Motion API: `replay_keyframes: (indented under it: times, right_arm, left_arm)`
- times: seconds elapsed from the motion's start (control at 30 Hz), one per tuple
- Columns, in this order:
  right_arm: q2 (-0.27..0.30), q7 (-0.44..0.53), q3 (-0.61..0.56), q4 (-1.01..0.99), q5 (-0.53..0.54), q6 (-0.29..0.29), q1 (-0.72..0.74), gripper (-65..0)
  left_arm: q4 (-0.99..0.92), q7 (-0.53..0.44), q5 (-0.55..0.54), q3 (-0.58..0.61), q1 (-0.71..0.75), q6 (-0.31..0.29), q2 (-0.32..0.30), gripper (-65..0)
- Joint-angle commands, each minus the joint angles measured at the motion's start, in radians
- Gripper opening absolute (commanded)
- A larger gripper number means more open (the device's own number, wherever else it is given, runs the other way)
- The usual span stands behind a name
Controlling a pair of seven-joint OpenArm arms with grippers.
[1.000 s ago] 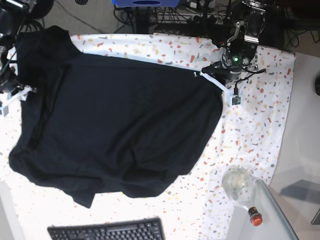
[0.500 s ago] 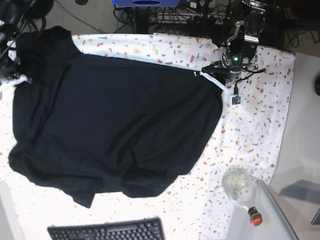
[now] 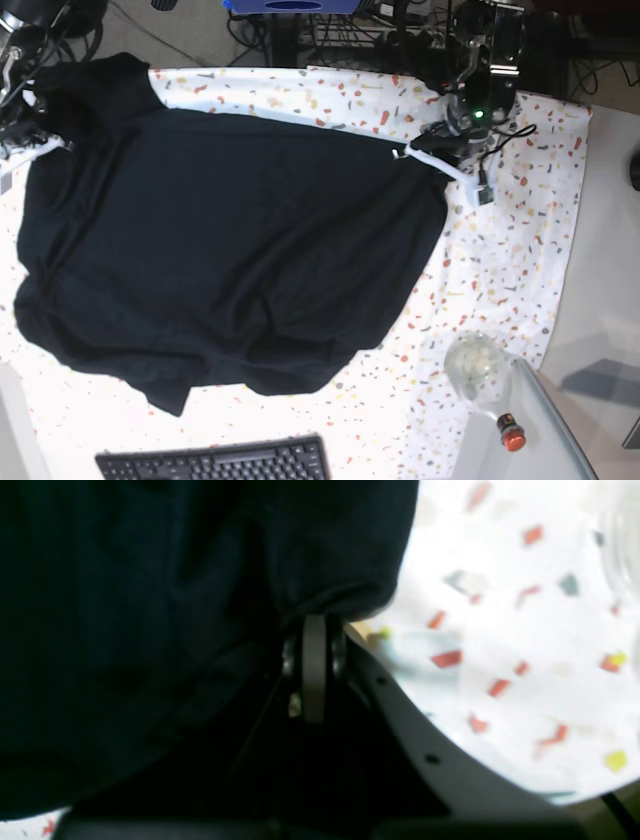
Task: Layout the t-shirt on the table in an organized manner, then fold the t-shirt properly
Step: 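Release the shirt with the left gripper and move it aside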
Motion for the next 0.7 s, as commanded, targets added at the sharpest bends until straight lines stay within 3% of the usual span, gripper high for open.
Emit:
replay_keyframes:
  times: [0.0, 0.13, 0.3, 0.47, 0.67]
  right_arm:
    - [0.014, 0.014, 0.003, 0.019, 0.008, 0.002, 0.006, -65.0]
    - [0.014, 0.014, 0.003, 0.019, 0.008, 0.002, 0.006, -65.0]
    - [0.014, 0.014, 0.001, 0.019, 0.008, 0.002, 0.009, -65.0]
    - [0.014, 0.014, 0.001, 0.019, 0.008, 0.005, 0.009, -65.0]
    - [0.014, 0.014, 0.001, 0.019, 0.008, 0.007, 0.006, -65.0]
  left_arm:
    - [0.057, -0.015, 0.007, -0.026, 0.014, 0.001, 0.002, -41.6]
    - [0.176, -0.015, 0.007, -0.106, 0.081, 0.004, 0.031, -28.1]
    - [0.196, -0.018, 0.007, -0.206, 0.106, -0.007, 0.078, -18.1]
    - [0.118, -0.022, 0.005, -0.221, 0.051, -0.166, 0.097, -7.1]
    - [-0.051, -0.023, 0.005, -0.359, -0.038, -0.271, 0.153, -6.6]
